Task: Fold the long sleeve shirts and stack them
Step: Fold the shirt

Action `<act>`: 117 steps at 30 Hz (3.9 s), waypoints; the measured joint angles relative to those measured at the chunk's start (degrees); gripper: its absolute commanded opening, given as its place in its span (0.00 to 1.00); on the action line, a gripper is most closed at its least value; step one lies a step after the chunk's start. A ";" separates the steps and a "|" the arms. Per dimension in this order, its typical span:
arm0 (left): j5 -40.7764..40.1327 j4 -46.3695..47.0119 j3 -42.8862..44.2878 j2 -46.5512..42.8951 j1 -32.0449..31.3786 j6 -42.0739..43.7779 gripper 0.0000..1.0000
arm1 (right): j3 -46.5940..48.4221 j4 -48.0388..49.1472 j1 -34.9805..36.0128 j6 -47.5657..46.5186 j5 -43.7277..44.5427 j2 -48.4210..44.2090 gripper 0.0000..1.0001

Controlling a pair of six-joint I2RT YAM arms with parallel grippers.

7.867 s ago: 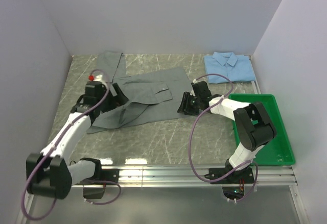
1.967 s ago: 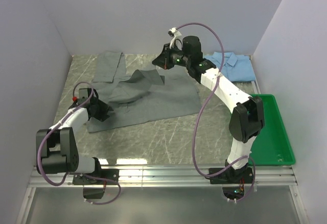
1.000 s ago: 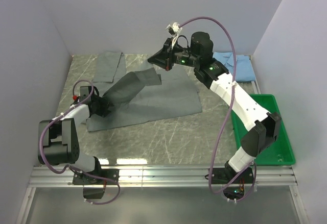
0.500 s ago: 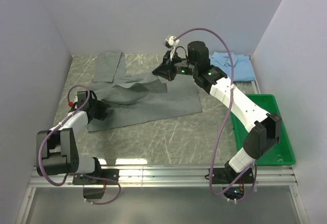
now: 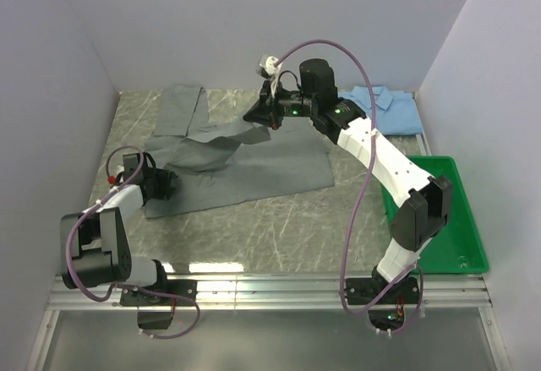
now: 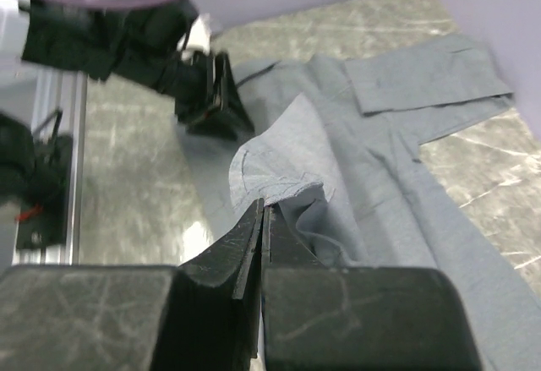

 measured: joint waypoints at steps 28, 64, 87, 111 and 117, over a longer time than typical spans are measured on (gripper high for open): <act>6.58 8.07 -8.68 -6.38 9.79 -5.57 0.49 | -39.69 -4.46 4.81 -8.61 35.10 -19.34 0.00; 13.51 19.04 -17.70 -9.99 16.17 -11.39 0.49 | -53.75 21.70 8.04 -1.66 63.01 -14.91 0.09; 9.03 -3.52 -5.53 -18.05 16.28 10.34 0.99 | -50.95 8.85 -14.36 34.73 28.61 -16.90 0.59; 3.96 -11.45 -0.76 -18.73 9.18 29.64 0.97 | -49.16 22.03 -18.75 47.47 15.50 3.54 0.54; 3.96 -11.43 -0.76 -18.60 9.18 29.68 0.97 | -47.87 23.21 -18.78 48.28 14.47 5.51 0.50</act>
